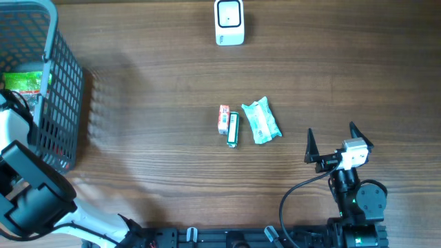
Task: Scan the item barcode
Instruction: 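Reach the left gripper into the basket and grasp the red stick, then place the red stick on the table left of the other items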
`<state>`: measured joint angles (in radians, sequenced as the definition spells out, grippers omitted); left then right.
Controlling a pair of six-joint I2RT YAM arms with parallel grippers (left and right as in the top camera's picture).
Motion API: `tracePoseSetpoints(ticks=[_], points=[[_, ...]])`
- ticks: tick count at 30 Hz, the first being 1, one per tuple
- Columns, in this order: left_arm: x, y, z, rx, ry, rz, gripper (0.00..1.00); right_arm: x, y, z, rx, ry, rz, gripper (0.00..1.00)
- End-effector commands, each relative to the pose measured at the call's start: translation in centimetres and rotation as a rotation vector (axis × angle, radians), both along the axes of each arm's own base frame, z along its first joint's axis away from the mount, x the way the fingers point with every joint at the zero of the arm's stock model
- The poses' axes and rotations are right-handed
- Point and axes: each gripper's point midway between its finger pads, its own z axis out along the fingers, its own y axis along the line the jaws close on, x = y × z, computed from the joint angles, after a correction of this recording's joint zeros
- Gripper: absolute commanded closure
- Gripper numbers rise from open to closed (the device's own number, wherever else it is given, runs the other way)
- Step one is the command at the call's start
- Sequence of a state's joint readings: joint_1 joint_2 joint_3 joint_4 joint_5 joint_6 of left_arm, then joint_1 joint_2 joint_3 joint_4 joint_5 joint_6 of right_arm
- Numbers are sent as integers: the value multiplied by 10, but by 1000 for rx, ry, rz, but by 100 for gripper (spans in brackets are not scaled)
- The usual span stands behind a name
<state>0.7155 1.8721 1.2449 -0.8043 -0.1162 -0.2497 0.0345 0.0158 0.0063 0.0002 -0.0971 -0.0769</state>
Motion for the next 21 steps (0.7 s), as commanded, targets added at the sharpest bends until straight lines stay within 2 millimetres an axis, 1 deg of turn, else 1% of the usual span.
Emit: tracePoseSetpoints(ticks=[1,4,6,7,8,10,11,12,14,15,17,19,21], points=[[12,15,38,5,-2,28,96,0,1,1,1,-6,3,0],[26,28,102,49,-53,28,96,0,1,1,1,-6,3,0],[32,31,144,87,-105,26,96,0,1,1,1,-6,3,0],[36,31,166,100,-147,22,96,0,1,1,1,-6,3,0],[41,26,193,106,-215,11,96,0,1,1,1,-6,3,0],[49,14,228,104,-332,-16,96,0,1,1,1,-6,3,0],[54,3,245,83,-407,-41,96,0,1,1,1,-6,3,0],[58,-9,258,55,-469,-66,96,0,1,1,1,-6,3,0],[64,-46,285,-53,-607,-141,96,0,1,1,1,-6,3,0],[65,-63,293,-98,-643,-172,96,0,1,1,1,-6,3,0],[60,-97,304,-160,-661,-255,96,0,1,1,1,-6,3,0],[57,-121,308,-179,-651,-311,96,0,1,1,1,-6,3,0],[59,-146,311,-193,-645,-387,96,0,1,1,1,-6,3,0]])
